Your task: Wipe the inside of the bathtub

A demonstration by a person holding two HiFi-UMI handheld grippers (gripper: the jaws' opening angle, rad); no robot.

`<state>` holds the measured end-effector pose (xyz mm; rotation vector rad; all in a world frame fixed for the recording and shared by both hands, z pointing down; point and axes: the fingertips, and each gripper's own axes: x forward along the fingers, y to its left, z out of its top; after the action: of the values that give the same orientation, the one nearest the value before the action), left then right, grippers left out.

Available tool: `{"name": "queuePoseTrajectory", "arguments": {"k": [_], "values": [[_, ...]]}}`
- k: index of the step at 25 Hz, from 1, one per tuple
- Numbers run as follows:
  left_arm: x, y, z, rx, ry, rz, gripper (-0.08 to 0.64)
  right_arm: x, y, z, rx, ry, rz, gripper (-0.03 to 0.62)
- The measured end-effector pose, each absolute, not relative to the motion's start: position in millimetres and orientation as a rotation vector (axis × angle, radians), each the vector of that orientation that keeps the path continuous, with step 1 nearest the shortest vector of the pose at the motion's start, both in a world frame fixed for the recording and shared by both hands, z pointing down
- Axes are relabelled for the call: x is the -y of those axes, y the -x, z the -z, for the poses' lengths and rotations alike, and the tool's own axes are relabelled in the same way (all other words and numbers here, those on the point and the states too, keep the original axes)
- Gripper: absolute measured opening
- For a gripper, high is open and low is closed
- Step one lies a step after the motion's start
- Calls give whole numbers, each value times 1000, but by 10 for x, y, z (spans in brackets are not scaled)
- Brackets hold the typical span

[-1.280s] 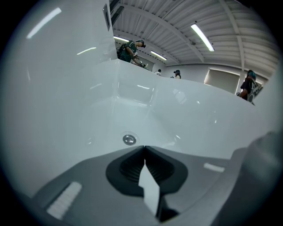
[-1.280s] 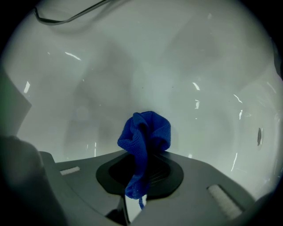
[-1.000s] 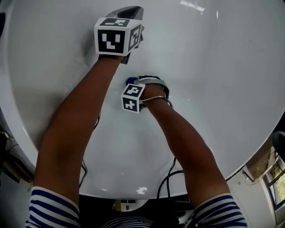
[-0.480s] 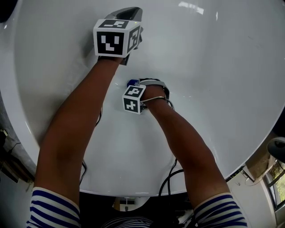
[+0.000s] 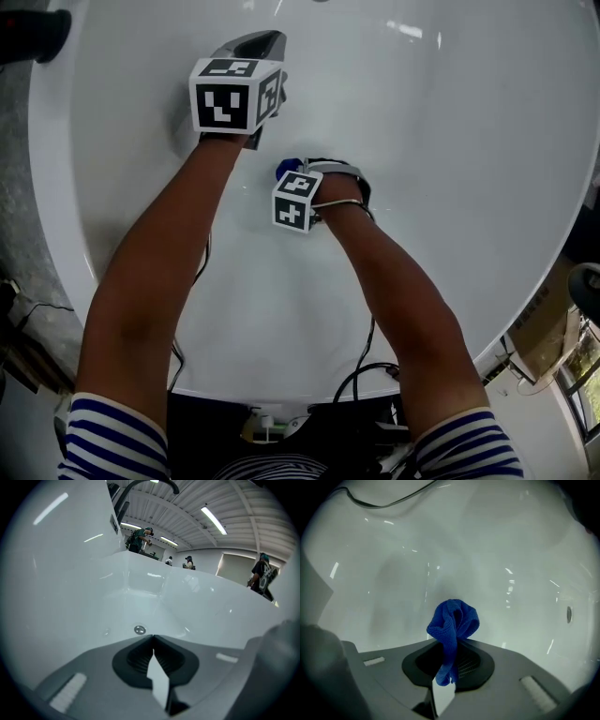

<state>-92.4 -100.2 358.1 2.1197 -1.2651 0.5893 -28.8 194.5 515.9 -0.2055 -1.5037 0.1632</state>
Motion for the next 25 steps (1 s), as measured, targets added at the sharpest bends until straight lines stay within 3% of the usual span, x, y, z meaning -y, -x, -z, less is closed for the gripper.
{"name": "queuePoseTrajectory", "arguments": {"k": [13,25], "values": [[1634,542,-3552,1250,-2176,-559,3,-278,-311,-5120,1514,-40,-101,52],[1555,614,-4288,1223,-2126,-593,3,-101,-276,-5685,1504,0,-97,52]]}}
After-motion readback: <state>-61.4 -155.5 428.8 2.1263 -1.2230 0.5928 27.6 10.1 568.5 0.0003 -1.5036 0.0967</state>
